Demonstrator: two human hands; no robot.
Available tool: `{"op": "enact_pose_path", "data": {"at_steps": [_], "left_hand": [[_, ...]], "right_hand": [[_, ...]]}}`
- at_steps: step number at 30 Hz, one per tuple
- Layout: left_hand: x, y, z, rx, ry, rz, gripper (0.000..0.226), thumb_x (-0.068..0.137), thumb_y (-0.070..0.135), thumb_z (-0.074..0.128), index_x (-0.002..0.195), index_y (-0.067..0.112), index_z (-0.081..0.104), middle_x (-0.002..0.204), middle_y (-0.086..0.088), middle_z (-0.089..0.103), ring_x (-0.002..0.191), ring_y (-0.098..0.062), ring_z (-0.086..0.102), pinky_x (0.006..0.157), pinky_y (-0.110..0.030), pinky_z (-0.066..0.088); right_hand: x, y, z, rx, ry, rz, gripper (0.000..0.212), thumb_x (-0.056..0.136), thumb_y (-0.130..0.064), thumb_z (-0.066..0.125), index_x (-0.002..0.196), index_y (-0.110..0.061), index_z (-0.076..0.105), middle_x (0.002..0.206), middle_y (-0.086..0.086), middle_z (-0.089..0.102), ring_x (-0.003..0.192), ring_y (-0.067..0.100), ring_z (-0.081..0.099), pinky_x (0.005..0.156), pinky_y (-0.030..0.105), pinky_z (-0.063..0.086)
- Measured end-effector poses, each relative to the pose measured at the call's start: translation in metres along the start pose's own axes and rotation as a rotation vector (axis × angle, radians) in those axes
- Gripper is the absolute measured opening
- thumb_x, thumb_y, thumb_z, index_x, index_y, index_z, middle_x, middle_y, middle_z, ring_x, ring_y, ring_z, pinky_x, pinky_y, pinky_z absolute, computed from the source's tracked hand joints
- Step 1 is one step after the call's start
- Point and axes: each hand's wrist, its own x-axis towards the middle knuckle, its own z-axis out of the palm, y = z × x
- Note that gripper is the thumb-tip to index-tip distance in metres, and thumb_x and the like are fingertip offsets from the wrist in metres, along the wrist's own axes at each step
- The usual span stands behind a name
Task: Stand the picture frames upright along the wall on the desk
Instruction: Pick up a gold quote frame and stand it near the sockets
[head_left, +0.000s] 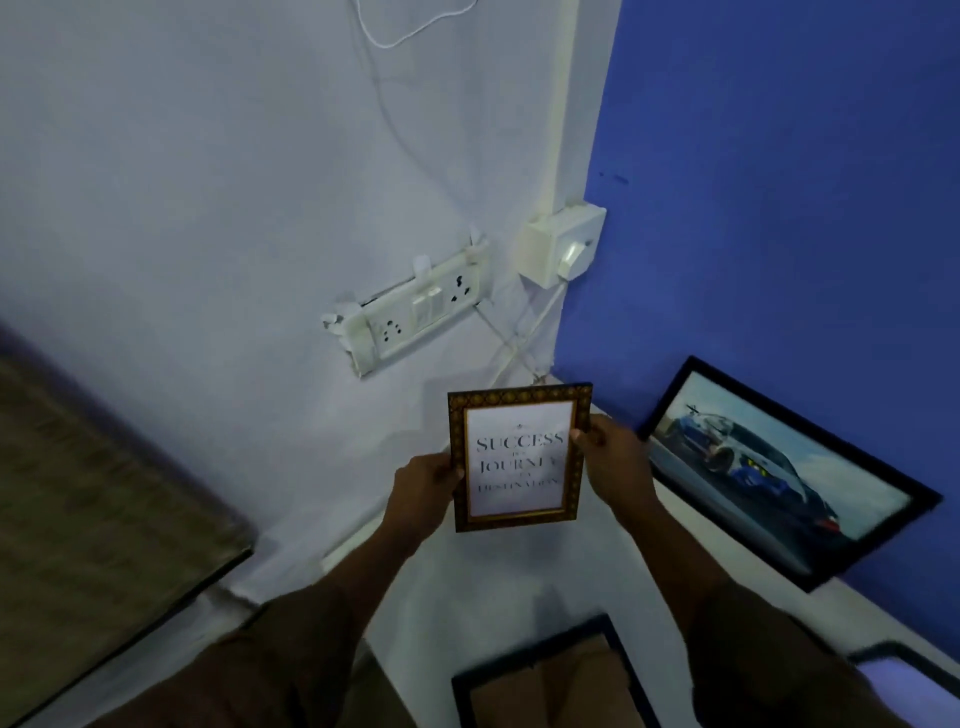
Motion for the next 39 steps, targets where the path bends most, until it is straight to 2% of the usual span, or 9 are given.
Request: {"op": "enact_pose_path", "data": {"at_steps": [6, 11, 16, 18, 22, 26, 30, 34, 39], "left_hand": [[0.078, -0.015, 0.009, 0.051, -0.036, -0.020, 0.025, 0.098, 0.009, 0.055, 0.096, 0.009, 0.080, 0.097, -0.012, 0.079, 0.092, -0.028, 0.075, 0.056, -0.011, 0.045], [0.108, -0.021, 0.013, 0.064, -0.053, 0.026, 0.028, 0.104, 0.017, 0.054, 0.110, 0.010, 0.080, 0.109, -0.010, 0.079, 0.098, -0.025, 0.075, 0.068, -0.005, 0.047], [0.129, -0.025, 0.014, 0.078, -0.087, -0.026, 0.031, 0.102, 0.015, 0.054, 0.089, 0.003, 0.079, 0.099, -0.012, 0.078, 0.092, -0.025, 0.073, 0.079, -0.028, 0.054], [0.135, -0.030, 0.017, 0.144, -0.073, -0.055, 0.032, 0.098, 0.020, 0.050, 0.075, 0.015, 0.071, 0.087, -0.011, 0.075, 0.085, -0.028, 0.071, 0.074, -0.033, 0.053], [0.140, -0.029, 0.021, 0.166, -0.058, -0.079, 0.036, 0.094, 0.023, 0.048, 0.089, 0.003, 0.077, 0.096, -0.015, 0.077, 0.091, -0.035, 0.072, 0.078, -0.039, 0.055], [0.138, -0.031, 0.026, 0.141, -0.010, -0.121, 0.026, 0.101, 0.015, 0.055, 0.103, 0.002, 0.077, 0.114, -0.014, 0.076, 0.102, -0.034, 0.071, 0.075, -0.027, 0.043], [0.134, -0.032, 0.032, 0.119, 0.028, -0.162, 0.028, 0.101, 0.022, 0.058, 0.114, 0.004, 0.075, 0.123, -0.015, 0.073, 0.111, -0.035, 0.069, 0.096, -0.037, 0.052], [0.126, -0.031, 0.032, 0.062, -0.006, -0.253, 0.035, 0.100, 0.026, 0.055, 0.127, 0.009, 0.066, 0.123, -0.013, 0.070, 0.115, -0.034, 0.066, 0.094, -0.036, 0.052], [0.101, -0.038, 0.036, 0.109, 0.002, -0.224, 0.037, 0.098, 0.036, 0.059, 0.116, 0.006, 0.073, 0.121, -0.011, 0.072, 0.114, -0.030, 0.067, 0.092, -0.035, 0.052]], "right_hand": [[0.072, 0.014, 0.039, -0.014, -0.120, 0.036, 0.029, 0.100, -0.022, 0.055, 0.126, -0.012, 0.065, 0.118, 0.006, 0.071, 0.109, 0.025, 0.066, 0.097, 0.042, 0.053], [0.109, 0.018, 0.051, -0.063, -0.150, 0.074, 0.028, 0.102, -0.020, 0.052, 0.124, -0.010, 0.065, 0.119, 0.011, 0.071, 0.109, 0.027, 0.065, 0.091, 0.035, 0.050], [0.128, 0.017, 0.059, -0.078, -0.195, 0.089, 0.038, 0.095, -0.032, 0.049, 0.122, -0.010, 0.064, 0.117, 0.009, 0.070, 0.107, 0.028, 0.065, 0.077, 0.028, 0.045], [0.129, 0.015, 0.061, -0.045, -0.205, 0.084, 0.036, 0.097, -0.027, 0.054, 0.130, -0.013, 0.062, 0.122, 0.009, 0.069, 0.111, 0.026, 0.064, 0.090, 0.037, 0.052], [0.126, 0.022, 0.062, -0.036, -0.217, 0.093, 0.044, 0.098, -0.020, 0.060, 0.142, -0.019, 0.053, 0.134, 0.014, 0.063, 0.123, 0.030, 0.059, 0.105, 0.050, 0.049], [0.121, 0.025, 0.061, -0.021, -0.251, 0.129, 0.058, 0.099, -0.020, 0.063, 0.153, -0.023, 0.042, 0.148, 0.011, 0.053, 0.130, 0.029, 0.057, 0.110, 0.044, 0.047], [0.116, 0.031, 0.058, -0.019, -0.282, 0.161, 0.071, 0.099, -0.025, 0.064, 0.160, -0.019, 0.029, 0.158, 0.008, 0.045, 0.139, 0.026, 0.050, 0.114, 0.036, 0.041], [0.104, 0.034, 0.051, 0.001, -0.248, 0.188, 0.072, 0.099, -0.031, 0.064, 0.161, -0.022, 0.028, 0.161, 0.003, 0.042, 0.143, 0.025, 0.046, 0.117, 0.039, 0.039], [0.075, 0.044, 0.042, 0.029, -0.203, 0.250, 0.074, 0.098, -0.030, 0.067, 0.160, -0.016, 0.030, 0.159, 0.010, 0.042, 0.141, 0.024, 0.047, 0.117, 0.036, 0.037]]}}
